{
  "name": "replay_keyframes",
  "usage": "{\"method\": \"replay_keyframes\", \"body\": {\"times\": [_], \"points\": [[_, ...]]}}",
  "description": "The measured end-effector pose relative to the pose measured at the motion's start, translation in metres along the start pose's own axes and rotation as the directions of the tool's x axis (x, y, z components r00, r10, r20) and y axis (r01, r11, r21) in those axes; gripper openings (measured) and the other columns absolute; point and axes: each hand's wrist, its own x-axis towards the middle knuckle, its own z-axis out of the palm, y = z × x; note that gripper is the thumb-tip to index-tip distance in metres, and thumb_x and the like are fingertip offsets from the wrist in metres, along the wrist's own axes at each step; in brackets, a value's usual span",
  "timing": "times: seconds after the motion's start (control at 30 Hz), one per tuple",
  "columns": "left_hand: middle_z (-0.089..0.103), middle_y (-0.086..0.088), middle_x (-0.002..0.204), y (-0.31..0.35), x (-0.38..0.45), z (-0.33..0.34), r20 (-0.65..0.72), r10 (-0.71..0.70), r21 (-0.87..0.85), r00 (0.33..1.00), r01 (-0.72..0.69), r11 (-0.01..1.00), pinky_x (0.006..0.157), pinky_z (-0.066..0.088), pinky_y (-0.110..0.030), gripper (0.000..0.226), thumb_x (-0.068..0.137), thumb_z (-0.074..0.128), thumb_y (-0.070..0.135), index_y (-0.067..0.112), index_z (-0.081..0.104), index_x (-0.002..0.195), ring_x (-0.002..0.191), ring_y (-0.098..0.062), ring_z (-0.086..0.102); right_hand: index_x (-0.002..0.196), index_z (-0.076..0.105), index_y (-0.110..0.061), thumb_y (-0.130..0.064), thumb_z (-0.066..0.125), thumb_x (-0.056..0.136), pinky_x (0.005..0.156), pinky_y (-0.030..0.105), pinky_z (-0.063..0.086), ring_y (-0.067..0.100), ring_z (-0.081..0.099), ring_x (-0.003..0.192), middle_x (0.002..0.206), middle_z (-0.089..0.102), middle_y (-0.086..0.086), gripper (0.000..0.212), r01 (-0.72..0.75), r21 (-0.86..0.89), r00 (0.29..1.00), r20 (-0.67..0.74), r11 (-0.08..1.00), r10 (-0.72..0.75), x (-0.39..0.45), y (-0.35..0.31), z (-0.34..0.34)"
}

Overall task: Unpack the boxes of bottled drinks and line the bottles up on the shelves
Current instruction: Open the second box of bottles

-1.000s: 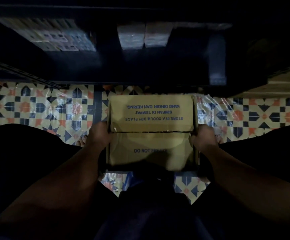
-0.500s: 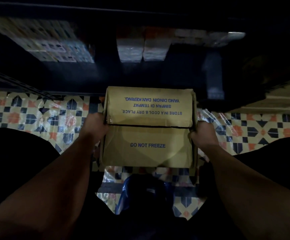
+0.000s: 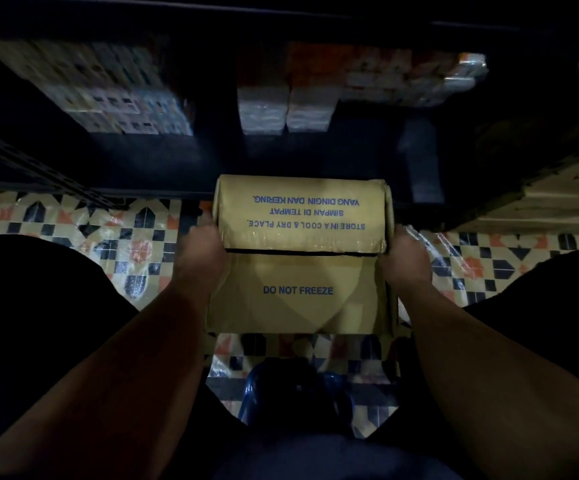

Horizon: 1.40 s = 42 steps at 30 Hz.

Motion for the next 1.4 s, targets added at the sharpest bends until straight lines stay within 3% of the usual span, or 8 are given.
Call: {"method": "replay_keyframes", "body": {"times": [0.17, 0.3, 0.47, 0.67, 0.87, 1.13, 1.27, 1.4], "points": [[0.051, -0.031, 0.13, -0.002, -0.001, -0.005, -0.013, 0.04, -0.053, 0.999, -0.041, 0.998, 0.095, 0.05, -0.049, 0.063, 0.102, 0.047, 0.001, 0.017, 0.021, 0.158, 0.111, -0.042, 0.061, 0.136, 0.048, -0.014, -0.01, 0.074, 0.085, 0.091, 0.04, 0.051, 0.034, 0.061, 0.113, 0.122, 0.065, 0.013, 0.058, 0.009, 0.264, 0.993, 0.107, 0.964, -0.039, 0.004, 0.003, -0.018], [0.064, -0.017, 0.105, -0.01, -0.003, -0.006, -0.148, 0.116, -0.167, 0.982, -0.14, 0.976, 0.075, 0.05, -0.039, 0.07, 0.096, 0.051, -0.004, 0.023, 0.028, 0.157, 0.085, -0.026, 0.058, 0.144, 0.044, -0.012, -0.002, 0.077, 0.083, 0.089, 0.029, 0.047, 0.02, 0.06, 0.109, 0.122, 0.062, 0.004, 0.07, -0.078, 0.469, 0.988, 0.152, 0.88, 0.006, -0.005, 0.003, -0.031], [0.072, -0.009, 0.118, -0.02, 0.003, -0.017, -0.25, 0.196, -0.3, 0.948, -0.268, 0.915, 0.09, 0.058, -0.045, 0.062, 0.091, 0.068, 0.008, 0.03, 0.05, 0.146, 0.101, -0.029, 0.069, 0.134, 0.055, -0.009, -0.01, 0.083, 0.081, 0.069, 0.003, 0.046, 0.012, 0.064, 0.099, 0.104, 0.066, -0.006, 0.06, -0.093, 0.657, 0.975, 0.213, 0.748, -0.066, -0.014, 0.009, -0.049], [0.076, -0.003, 0.1, -0.001, 0.013, -0.055, -0.377, 0.16, -0.4, 0.912, -0.317, 0.86, 0.086, 0.054, -0.026, 0.03, 0.084, 0.074, 0.005, 0.013, 0.074, 0.113, 0.094, -0.021, 0.073, 0.152, 0.027, -0.044, -0.054, 0.098, 0.049, 0.116, 0.047, 0.037, 0.016, 0.047, 0.133, 0.144, 0.048, -0.011, 0.126, -0.164, 0.518, 0.846, 0.511, 0.839, -0.151, -0.006, 0.007, -0.073], [0.07, -0.004, 0.116, 0.043, 0.028, -0.093, -0.464, 0.094, -0.484, 0.881, -0.34, 0.806, 0.085, 0.044, -0.018, 0.038, 0.095, 0.072, 0.03, 0.011, 0.06, 0.125, 0.109, -0.018, 0.066, 0.146, -0.024, -0.06, -0.073, 0.09, 0.04, 0.124, 0.056, 0.008, 0.029, -0.004, 0.155, 0.169, -0.011, -0.005, 0.155, 0.251, 0.098, 0.745, 0.616, 0.963, -0.257, -0.018, -0.021, -0.08], [0.061, -0.015, 0.133, 0.057, 0.049, -0.056, -0.11, 0.376, -0.193, 0.92, -0.391, 0.9, 0.106, 0.049, -0.048, 0.065, 0.095, 0.069, 0.015, 0.02, 0.035, 0.15, 0.124, -0.035, 0.059, 0.143, -0.03, -0.059, -0.061, 0.093, 0.043, 0.112, 0.065, -0.025, 0.026, -0.046, 0.138, 0.156, -0.041, -0.008, 0.158, 0.534, -0.037, 0.592, 0.73, 0.845, -0.342, -0.071, -0.045, -0.028], [0.038, -0.016, 0.158, 0.044, 0.051, -0.025, -0.015, 0.476, 0.111, 0.879, -0.472, 0.875, 0.121, 0.027, -0.051, 0.075, 0.092, 0.072, 0.022, 0.017, 0.031, 0.155, 0.145, -0.038, 0.036, 0.15, -0.028, -0.048, -0.007, 0.086, 0.071, 0.116, 0.067, -0.015, 0.032, -0.04, 0.143, 0.161, -0.035, 0.004, 0.144, 0.662, -0.156, 0.609, 0.682, 0.733, -0.405, -0.082, -0.043, -0.001], [0.011, -0.008, 0.17, 0.036, 0.054, -0.007, -0.022, 0.509, 0.205, 0.861, -0.494, 0.845, 0.127, 0.005, -0.055, 0.097, 0.09, 0.072, 0.026, 0.024, 0.009, 0.163, 0.156, -0.033, 0.01, 0.15, -0.032, -0.042, -0.04, 0.081, 0.081, 0.116, 0.073, -0.002, 0.041, -0.029, 0.148, 0.165, -0.025, 0.01, 0.132, 0.765, -0.258, 0.597, 0.629, 0.59, -0.498, -0.086, -0.04, 0.022]]}}
